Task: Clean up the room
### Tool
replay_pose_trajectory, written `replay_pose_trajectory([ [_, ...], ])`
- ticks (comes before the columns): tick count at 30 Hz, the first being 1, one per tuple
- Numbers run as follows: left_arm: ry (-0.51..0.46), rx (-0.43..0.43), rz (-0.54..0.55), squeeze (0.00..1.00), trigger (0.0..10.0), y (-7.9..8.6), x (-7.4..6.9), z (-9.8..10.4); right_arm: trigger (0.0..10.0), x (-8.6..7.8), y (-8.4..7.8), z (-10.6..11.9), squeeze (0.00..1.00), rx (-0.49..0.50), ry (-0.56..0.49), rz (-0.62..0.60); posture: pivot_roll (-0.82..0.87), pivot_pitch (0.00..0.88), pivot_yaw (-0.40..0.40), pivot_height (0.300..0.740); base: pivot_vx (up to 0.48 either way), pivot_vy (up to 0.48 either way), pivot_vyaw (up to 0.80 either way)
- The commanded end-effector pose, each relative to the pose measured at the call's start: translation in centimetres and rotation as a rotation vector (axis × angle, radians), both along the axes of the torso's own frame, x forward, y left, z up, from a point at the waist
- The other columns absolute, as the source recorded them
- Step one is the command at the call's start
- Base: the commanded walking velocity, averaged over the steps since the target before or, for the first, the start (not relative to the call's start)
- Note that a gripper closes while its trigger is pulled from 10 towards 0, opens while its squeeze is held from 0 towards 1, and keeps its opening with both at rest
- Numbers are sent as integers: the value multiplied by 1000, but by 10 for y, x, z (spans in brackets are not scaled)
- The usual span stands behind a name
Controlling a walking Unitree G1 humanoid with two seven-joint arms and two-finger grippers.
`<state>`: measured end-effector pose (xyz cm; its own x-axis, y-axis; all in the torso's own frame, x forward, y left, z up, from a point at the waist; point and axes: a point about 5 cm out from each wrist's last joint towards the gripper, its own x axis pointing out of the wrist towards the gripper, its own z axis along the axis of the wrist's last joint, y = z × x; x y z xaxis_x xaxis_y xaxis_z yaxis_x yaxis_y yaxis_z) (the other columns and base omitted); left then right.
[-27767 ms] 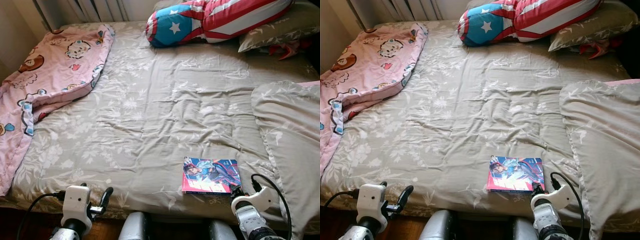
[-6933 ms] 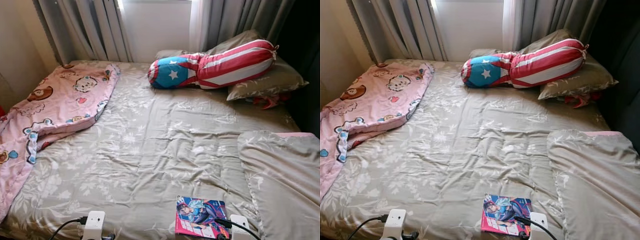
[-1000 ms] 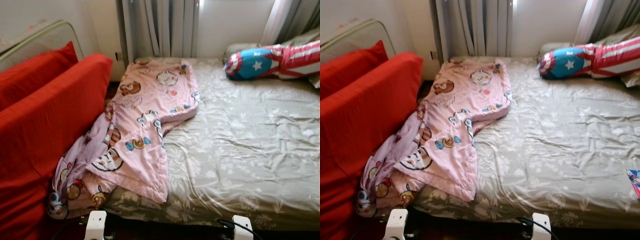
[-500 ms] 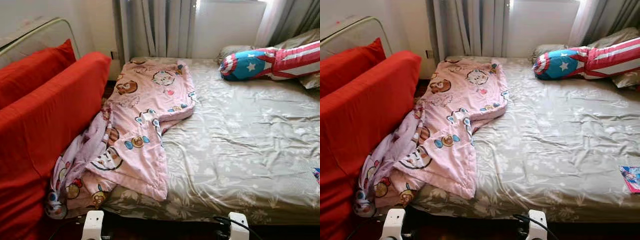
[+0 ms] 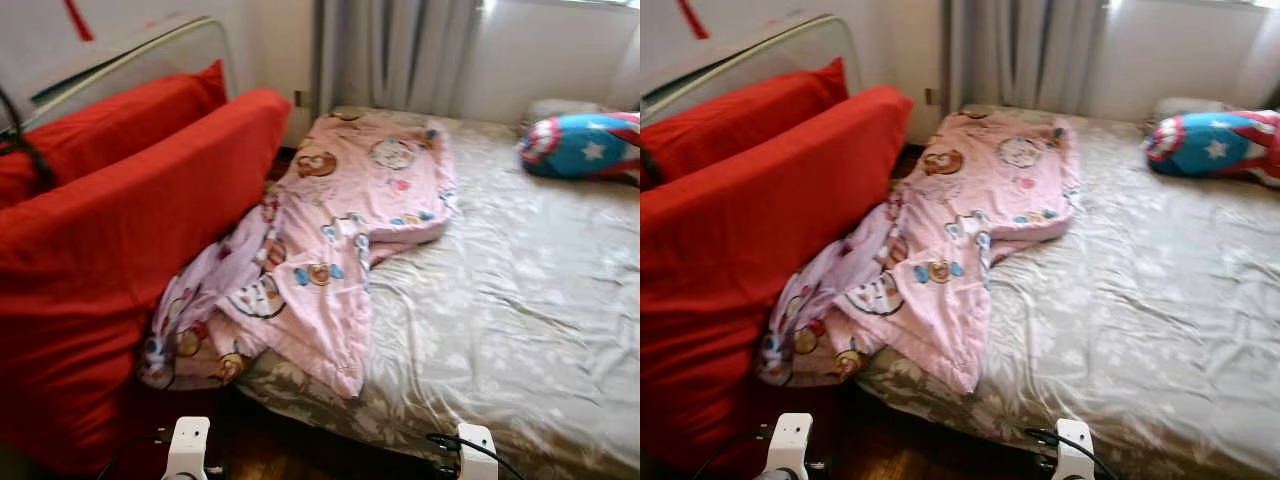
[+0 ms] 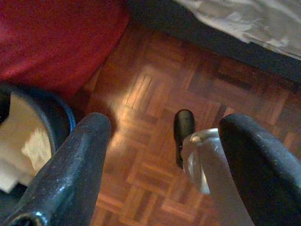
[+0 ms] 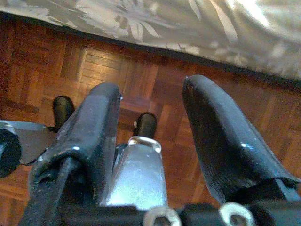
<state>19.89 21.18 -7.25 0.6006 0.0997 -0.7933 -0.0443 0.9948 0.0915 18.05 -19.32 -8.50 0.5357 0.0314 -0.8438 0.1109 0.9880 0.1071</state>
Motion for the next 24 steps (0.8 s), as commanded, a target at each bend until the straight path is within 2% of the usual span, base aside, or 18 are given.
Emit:
replay_pose_trajectory([
  [1,28,4,-2,0,10000,2,-6,-3,10000,0,4,-1,0,8,3,10,26,0,-20,740,0,0,800],
  [11,32,0,5,0,10000,2,-6,-3,10000,-1,4,-1,0,19,-3,-19,26,0,-21,740,0,0,80],
  [24,37,3,-6,0,10000,2,-7,-4,10000,-2,4,-1,0,21,1,-14,18,0,-13,740,0,275,0],
])
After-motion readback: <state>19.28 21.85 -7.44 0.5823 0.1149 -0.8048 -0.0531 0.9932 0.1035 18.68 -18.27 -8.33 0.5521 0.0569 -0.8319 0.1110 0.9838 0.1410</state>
